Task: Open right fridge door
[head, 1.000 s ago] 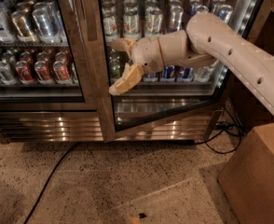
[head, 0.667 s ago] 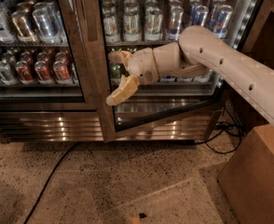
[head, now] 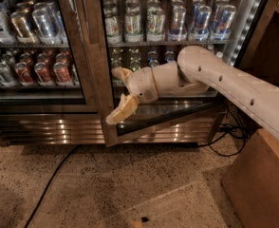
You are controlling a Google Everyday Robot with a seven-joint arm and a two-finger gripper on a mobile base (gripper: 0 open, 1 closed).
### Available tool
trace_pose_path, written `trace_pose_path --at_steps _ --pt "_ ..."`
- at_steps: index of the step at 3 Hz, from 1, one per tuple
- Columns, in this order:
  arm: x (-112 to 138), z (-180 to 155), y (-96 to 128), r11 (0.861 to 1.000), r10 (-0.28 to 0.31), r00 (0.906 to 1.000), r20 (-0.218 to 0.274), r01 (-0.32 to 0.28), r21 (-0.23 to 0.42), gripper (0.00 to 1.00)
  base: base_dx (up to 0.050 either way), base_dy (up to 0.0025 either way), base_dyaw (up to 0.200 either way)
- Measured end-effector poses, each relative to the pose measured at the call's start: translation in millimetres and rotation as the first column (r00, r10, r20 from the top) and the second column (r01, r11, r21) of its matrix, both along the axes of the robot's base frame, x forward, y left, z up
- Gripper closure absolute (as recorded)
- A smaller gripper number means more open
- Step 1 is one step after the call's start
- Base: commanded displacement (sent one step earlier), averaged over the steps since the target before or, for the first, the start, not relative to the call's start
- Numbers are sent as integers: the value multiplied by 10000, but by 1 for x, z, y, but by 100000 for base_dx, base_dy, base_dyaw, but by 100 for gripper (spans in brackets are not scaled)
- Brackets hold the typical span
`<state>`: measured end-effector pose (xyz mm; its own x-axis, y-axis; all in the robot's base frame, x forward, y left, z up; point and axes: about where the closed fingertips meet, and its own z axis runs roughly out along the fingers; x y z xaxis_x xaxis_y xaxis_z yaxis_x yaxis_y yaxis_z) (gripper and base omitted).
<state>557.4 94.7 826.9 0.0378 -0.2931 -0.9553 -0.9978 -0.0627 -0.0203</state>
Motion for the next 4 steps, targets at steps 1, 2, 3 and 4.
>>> trace_pose_path --at_steps 1,2,3,4 --pt "-2 0 -5 10000 3 10000 7 -3 17 0 0 0 0" --pt "-30 -18 -5 9997 46 10000 5 -46 256 0 0 0 0" --pt "-76 -49 -3 9979 -20 10000 -87 26 644 0 0 0 0" --pt "-112 -81 0 9955 -22 9989 -459 66 948 0 0 0 0"
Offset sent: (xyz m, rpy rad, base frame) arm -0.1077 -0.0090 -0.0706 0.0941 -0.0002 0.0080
